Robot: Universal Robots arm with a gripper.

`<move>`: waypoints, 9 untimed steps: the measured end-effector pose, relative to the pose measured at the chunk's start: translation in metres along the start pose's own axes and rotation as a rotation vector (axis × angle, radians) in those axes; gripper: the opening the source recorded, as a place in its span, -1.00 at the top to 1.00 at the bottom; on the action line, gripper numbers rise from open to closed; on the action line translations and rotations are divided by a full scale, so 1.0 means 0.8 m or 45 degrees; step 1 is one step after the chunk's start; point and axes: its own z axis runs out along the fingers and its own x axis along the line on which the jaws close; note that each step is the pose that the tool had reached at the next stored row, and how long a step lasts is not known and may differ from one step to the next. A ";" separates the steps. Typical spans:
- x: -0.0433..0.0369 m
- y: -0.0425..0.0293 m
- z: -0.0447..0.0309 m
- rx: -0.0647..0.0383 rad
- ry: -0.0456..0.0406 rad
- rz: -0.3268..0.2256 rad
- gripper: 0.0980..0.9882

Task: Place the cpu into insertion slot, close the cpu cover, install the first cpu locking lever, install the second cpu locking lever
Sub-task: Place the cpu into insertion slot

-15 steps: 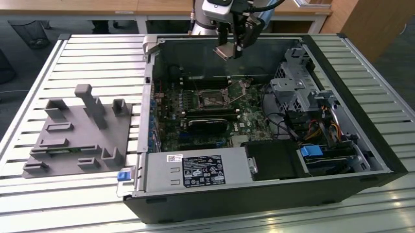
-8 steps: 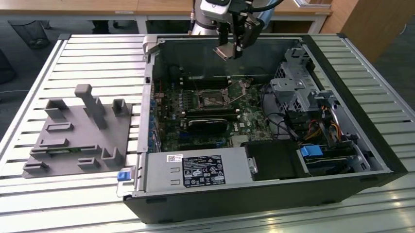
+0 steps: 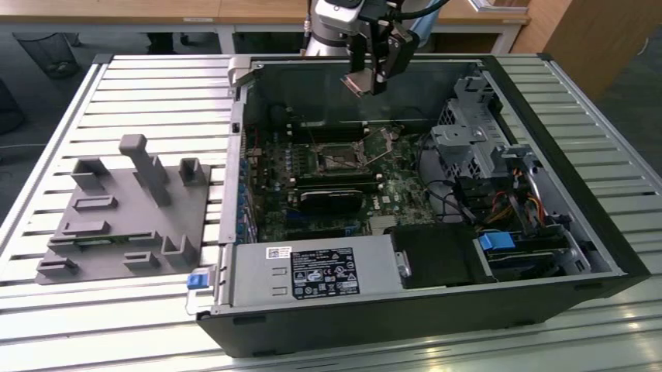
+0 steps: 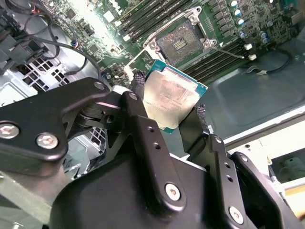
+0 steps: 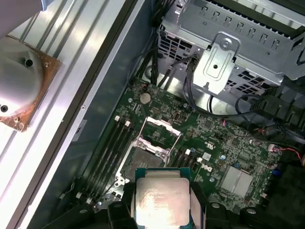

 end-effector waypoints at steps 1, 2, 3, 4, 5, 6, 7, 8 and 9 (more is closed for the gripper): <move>0.000 0.0000 0.0001 0.000 -0.001 0.010 0.00; 0.000 0.0000 0.0002 -0.001 -0.002 0.022 0.00; 0.000 0.0000 0.0003 -0.001 -0.003 0.035 0.00; 0.000 0.0000 0.0004 -0.001 -0.005 0.050 0.00; 0.000 0.0000 0.0006 -0.001 -0.006 0.066 0.00; 0.000 -0.0001 0.0007 -0.002 -0.007 0.082 0.00; 0.000 -0.0001 0.0009 -0.002 -0.008 0.095 0.00; 0.000 -0.0001 0.0010 -0.002 -0.010 0.107 0.00; 0.000 -0.0001 0.0011 -0.002 -0.011 0.120 0.00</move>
